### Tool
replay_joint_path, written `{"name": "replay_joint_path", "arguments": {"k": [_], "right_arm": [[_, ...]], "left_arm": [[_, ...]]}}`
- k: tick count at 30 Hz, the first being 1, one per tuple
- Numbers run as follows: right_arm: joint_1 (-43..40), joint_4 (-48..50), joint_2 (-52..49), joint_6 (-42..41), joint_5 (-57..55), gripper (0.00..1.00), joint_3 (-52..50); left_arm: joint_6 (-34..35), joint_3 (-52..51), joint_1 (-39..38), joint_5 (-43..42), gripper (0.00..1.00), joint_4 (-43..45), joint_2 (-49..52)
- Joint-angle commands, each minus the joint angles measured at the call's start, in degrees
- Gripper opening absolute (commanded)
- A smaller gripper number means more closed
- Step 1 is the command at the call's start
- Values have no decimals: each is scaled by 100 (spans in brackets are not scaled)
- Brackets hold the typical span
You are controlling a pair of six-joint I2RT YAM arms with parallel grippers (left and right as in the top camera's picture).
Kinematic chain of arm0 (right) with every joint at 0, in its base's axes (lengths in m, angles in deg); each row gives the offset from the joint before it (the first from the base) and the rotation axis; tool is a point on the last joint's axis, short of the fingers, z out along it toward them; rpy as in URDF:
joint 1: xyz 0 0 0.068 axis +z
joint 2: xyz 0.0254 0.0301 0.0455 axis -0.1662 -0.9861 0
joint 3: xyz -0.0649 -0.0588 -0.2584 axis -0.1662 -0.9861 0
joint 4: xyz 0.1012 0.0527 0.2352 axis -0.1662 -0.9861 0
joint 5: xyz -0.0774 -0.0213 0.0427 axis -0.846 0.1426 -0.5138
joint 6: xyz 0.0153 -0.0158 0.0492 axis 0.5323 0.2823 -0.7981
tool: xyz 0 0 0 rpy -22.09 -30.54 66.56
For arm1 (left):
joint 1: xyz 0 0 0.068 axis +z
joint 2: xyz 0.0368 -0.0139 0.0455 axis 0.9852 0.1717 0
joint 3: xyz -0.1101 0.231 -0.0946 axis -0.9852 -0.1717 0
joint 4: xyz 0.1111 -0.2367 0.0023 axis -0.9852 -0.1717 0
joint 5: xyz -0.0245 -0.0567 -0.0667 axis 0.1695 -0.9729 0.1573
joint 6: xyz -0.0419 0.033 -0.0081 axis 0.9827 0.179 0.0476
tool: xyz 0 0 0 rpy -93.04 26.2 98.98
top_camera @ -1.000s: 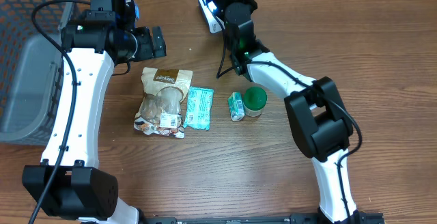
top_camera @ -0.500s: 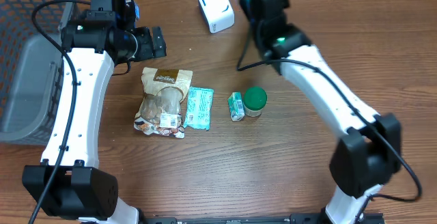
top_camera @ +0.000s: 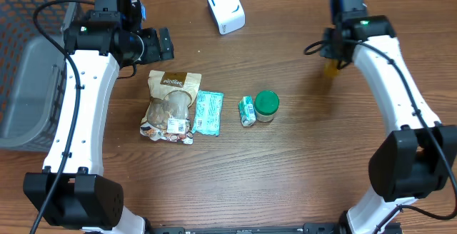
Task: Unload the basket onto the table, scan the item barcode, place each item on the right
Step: 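Move the oil bottle back to the right side of the table, then lower the oil bottle upright and open the right gripper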
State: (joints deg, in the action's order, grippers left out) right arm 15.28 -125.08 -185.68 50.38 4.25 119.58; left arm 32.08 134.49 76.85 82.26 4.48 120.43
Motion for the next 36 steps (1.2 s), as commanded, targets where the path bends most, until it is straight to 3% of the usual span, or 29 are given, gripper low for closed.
{"name": "replay_joint_path", "arguments": {"k": [1,10,30,33,36], "right_arm": [[-306,-382,173,-310,796,17,83],[-520,-1294,170,-310,887,19,-35],[-514,-748,170,-310,990,25,-813],[-514,-632,170,-310,988,32,-964],[-514,-549,170,-310,988,46,-1073]], "left_arm": [[-79,79,20,-59,100,2,11],[-79,79,20,-59,99,2,11],[-79,79,20,-59,100,2,11],[-79,79,20,-59,100,2,11],[-79,79,20,-59,100,2,11]]}}
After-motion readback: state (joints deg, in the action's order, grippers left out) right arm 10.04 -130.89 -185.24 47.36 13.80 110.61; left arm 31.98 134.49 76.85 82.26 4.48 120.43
